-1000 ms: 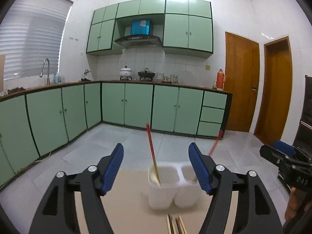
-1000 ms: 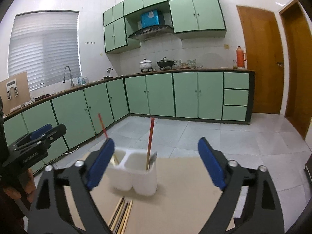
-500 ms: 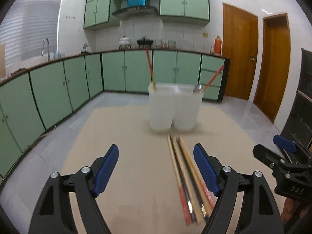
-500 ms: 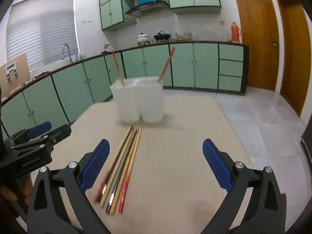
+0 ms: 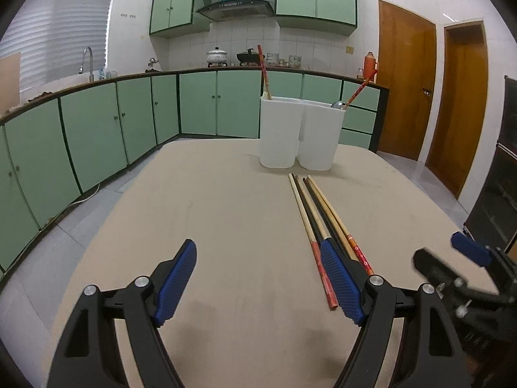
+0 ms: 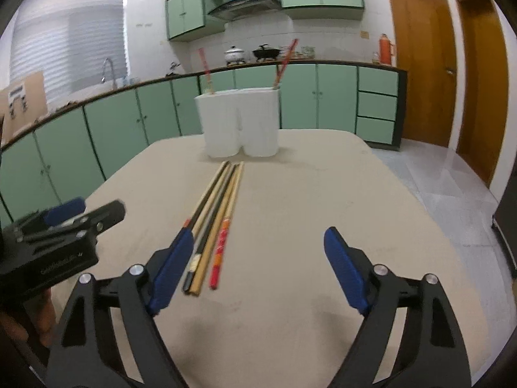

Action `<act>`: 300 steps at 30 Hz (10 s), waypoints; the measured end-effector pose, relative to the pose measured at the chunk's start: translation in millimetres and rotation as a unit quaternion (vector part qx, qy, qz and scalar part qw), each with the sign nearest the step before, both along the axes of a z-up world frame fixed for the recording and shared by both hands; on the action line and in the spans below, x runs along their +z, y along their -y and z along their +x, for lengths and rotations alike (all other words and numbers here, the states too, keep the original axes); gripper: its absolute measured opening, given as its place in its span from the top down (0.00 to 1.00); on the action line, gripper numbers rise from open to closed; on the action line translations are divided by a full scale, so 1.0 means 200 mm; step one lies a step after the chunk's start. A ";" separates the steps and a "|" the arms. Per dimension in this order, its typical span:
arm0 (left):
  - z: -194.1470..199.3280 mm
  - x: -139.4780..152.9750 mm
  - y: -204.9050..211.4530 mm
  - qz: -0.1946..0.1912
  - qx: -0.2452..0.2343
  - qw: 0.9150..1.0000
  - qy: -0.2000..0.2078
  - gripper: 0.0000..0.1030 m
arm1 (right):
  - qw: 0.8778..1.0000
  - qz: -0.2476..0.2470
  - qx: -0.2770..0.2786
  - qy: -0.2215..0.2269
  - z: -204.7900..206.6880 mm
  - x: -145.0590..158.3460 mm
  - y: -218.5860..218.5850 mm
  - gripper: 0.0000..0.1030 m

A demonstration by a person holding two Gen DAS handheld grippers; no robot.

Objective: Organize utensils
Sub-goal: 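Move both open tools back to the remaining chopsticks, then grasp a red-patterned chopstick with the right tool while the left tool grasps another chopstick, then lift both held chopsticks and carry them over the white holder, then lower both chopsticks into the white holder and open both tools, then move both open tools back to the remaining chopsticks on the table, then grasp a plain wooden chopstick with the right tool while the left tool grasps a black chopstick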

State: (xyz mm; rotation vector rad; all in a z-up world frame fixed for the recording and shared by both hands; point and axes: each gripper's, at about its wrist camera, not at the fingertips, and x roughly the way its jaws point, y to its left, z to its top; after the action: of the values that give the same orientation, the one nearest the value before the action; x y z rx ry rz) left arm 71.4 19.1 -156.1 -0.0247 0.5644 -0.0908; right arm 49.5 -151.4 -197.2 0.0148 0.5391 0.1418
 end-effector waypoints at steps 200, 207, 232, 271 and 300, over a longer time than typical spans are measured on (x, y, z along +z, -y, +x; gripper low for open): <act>0.47 0.85 0.09 -0.020 -0.022 0.989 0.143 0.26 | 0.988 0.056 0.011 0.146 0.59 0.92 0.30 0.09; 0.28 0.68 0.08 -0.011 -0.023 0.993 0.115 0.24 | 0.992 0.040 0.002 0.123 0.38 0.74 0.28 0.06; -0.11 0.05 -0.05 0.006 0.003 1.000 0.015 0.24 | 0.999 0.009 -0.026 0.015 -0.03 0.04 0.03 0.07; -0.10 0.02 -0.13 -0.017 0.013 1.000 0.016 0.24 | 0.995 -0.041 -0.002 -0.087 0.05 -0.13 -0.10 0.61; -0.03 -0.12 0.15 0.012 -0.030 0.998 -0.061 0.27 | 0.997 -0.016 -0.008 -0.074 0.06 -0.09 0.09 0.94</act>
State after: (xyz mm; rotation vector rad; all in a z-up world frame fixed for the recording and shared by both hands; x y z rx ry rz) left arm 65.1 -10.2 -180.6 0.0103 0.6878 -0.1423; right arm 60.8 -168.7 -215.8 -0.0028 0.6882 0.1173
